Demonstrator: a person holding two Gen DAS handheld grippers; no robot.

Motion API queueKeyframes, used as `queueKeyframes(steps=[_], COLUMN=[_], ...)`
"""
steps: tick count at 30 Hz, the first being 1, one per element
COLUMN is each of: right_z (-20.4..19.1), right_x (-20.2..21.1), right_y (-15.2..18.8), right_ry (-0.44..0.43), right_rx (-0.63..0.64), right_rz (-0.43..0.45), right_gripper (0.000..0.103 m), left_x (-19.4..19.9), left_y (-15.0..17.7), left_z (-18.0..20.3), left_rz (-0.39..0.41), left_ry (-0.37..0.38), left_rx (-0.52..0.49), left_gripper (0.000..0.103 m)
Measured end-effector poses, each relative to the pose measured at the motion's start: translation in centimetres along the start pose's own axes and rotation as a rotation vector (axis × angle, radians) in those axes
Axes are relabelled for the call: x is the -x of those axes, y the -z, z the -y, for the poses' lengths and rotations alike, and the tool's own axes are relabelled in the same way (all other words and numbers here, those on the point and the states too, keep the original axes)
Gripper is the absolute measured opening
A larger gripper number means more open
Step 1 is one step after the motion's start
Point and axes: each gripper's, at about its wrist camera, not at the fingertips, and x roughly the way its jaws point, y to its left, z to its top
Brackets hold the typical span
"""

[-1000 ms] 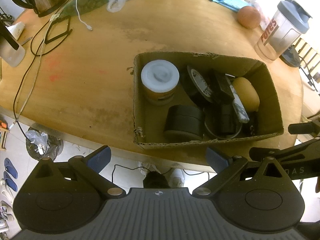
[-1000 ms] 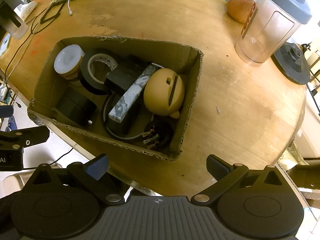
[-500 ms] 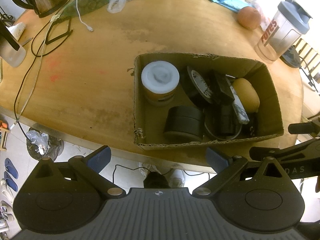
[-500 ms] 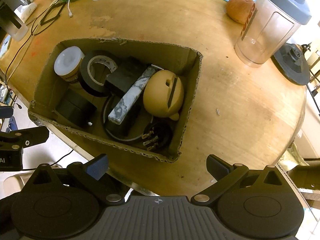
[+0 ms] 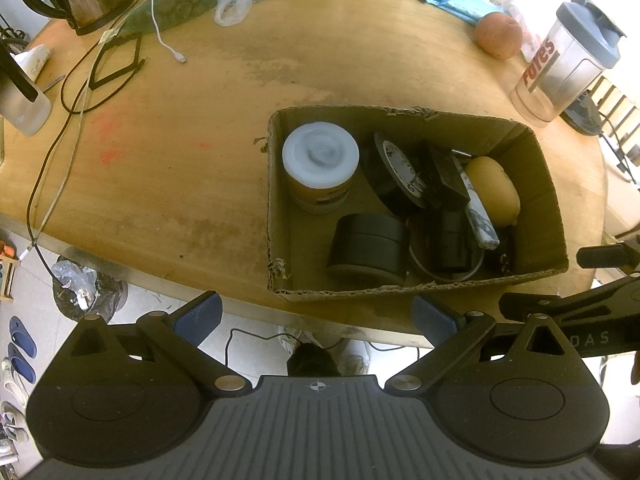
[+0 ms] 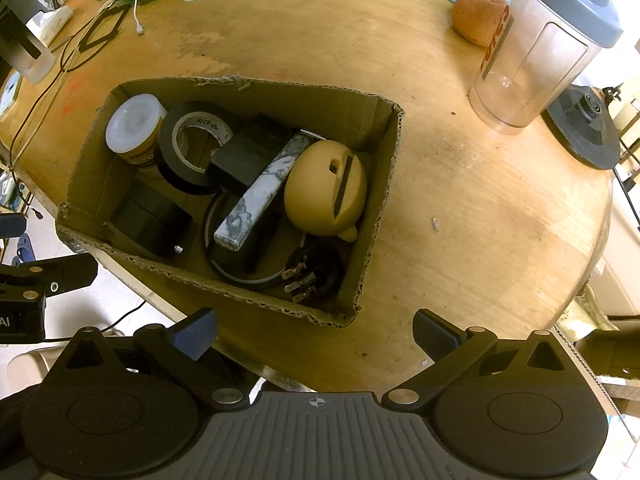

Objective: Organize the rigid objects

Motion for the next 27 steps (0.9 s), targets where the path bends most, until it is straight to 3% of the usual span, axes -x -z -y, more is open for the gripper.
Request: queueKeyframes(steps=[27], right_z=[0.1], right_x=[-0.17], right_y=[-0.67], right_ry=[0.002], right_rx=[-0.013], right_rz=[-0.01], right_gripper=[0.103], left_x=[-0.65], left_y=[-0.79], left_z=[-0.06], left_rz=[-0.015], left_ry=[0.009], left_rx=[-0.018], left_gripper=[0.103])
